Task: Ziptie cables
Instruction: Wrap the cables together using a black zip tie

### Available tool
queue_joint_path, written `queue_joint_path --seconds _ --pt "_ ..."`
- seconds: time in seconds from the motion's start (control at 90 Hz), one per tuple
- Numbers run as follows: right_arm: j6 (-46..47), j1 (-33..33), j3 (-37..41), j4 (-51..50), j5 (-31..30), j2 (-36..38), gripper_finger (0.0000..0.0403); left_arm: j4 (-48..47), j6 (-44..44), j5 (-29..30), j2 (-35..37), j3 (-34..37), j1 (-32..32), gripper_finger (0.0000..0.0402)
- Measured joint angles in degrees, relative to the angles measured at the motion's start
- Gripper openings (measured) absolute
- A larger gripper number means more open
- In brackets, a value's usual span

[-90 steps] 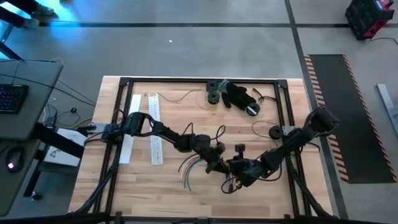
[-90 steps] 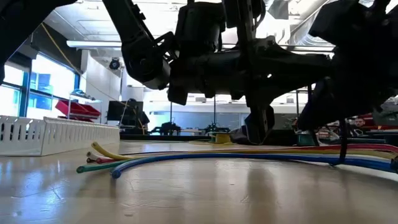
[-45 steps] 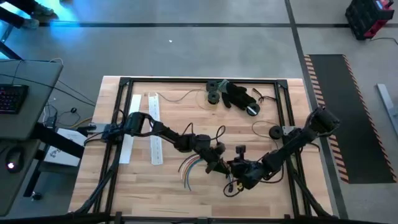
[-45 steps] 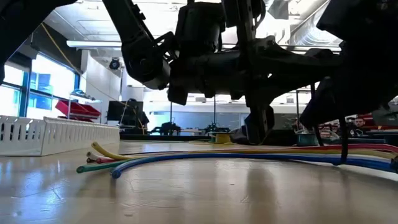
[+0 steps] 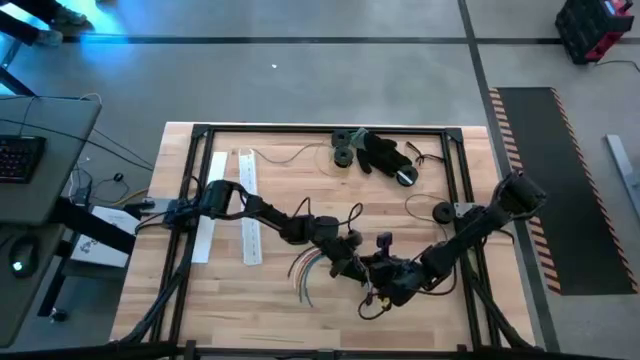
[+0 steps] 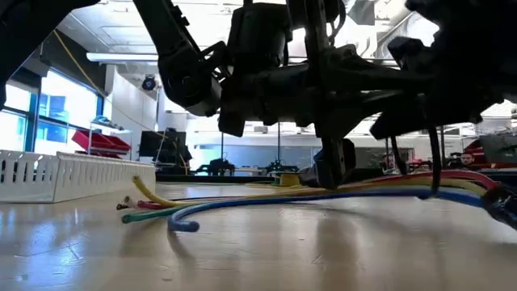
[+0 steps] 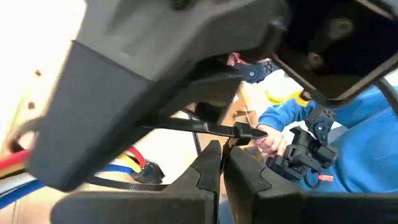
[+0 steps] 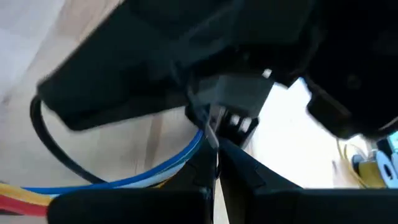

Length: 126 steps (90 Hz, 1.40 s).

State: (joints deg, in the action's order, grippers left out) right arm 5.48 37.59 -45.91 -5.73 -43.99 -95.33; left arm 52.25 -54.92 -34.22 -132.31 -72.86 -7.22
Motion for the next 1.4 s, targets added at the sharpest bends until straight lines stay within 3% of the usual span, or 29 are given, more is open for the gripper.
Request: queue_joint_path --seconds 0.178,0.444,0.8,1.044,1.4 --pt "-0.56 1.41 -0.22 0.15 -1.19 0.0 0.0 2.43 -2.32 -0.26 -2.26 0.0 0.6 0.0" --pt "0.53 2.66 -0.22 0.41 -1.32 0.0 0.0 16.06 -10.34 0.37 -7.26 -0.13 0.57 0.0" --pt "0.62 2.66 -0.22 0.64 -0.95 0.0 0.0 15.62 -10.54 0.49 -7.5 -0.13 0.46 0.0" --pt "5.75 2.66 -0.22 0.58 -0.14 0.0 0.0002 15.4 -10.42 0.9 -7.54 -0.11 0.44 0.0" --pt "10.04 2.62 -0.22 -0.09 0.94 0.0 0.008 15.23 -10.39 0.94 -7.6 -0.04 0.44 0.0"
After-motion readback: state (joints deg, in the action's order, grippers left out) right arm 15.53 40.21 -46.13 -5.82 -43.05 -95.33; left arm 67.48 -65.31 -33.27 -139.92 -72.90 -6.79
